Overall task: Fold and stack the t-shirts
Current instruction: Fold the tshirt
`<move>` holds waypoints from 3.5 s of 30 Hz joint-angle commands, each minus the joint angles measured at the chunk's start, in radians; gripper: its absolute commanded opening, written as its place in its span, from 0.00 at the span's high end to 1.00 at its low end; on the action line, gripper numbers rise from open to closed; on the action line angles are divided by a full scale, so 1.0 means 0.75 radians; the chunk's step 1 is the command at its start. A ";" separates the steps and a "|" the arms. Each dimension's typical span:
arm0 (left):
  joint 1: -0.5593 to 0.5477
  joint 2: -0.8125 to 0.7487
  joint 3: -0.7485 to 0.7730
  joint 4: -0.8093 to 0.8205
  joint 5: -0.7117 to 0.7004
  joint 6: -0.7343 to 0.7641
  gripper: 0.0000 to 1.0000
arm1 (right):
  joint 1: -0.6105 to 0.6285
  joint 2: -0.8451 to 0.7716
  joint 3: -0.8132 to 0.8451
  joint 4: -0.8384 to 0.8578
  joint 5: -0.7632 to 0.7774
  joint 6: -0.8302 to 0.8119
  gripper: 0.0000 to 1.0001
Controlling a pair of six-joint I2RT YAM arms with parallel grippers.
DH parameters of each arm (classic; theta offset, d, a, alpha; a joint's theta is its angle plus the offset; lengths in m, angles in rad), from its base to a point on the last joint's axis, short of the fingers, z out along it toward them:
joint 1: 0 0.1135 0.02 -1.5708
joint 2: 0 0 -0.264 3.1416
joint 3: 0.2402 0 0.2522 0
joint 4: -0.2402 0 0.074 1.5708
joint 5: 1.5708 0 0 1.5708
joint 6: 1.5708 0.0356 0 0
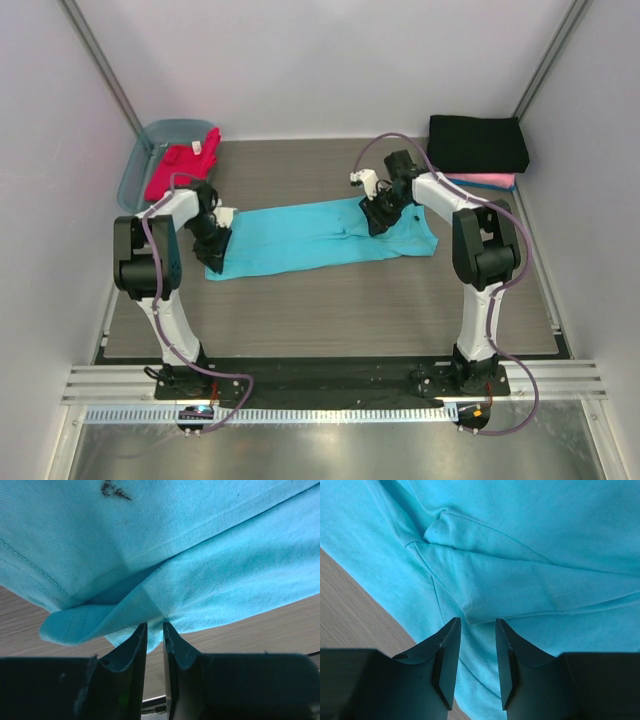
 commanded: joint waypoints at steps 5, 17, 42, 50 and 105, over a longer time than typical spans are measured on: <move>0.006 0.007 0.004 0.022 -0.033 0.001 0.80 | 0.016 0.011 0.031 -0.025 -0.048 -0.018 0.67; 0.004 -0.008 0.002 0.024 -0.053 0.004 0.80 | 0.018 0.057 0.125 -0.027 -0.099 0.005 0.98; 0.004 -0.273 0.092 -0.041 0.080 0.132 0.75 | 0.132 -0.233 0.148 0.120 0.189 0.062 0.55; 0.007 -0.245 -0.076 0.018 -0.002 0.132 0.76 | 0.085 -0.416 -0.255 0.126 0.234 0.052 0.56; 0.037 -0.182 -0.152 -0.004 0.051 0.120 0.79 | -0.365 -0.488 -0.632 0.282 0.283 0.132 0.55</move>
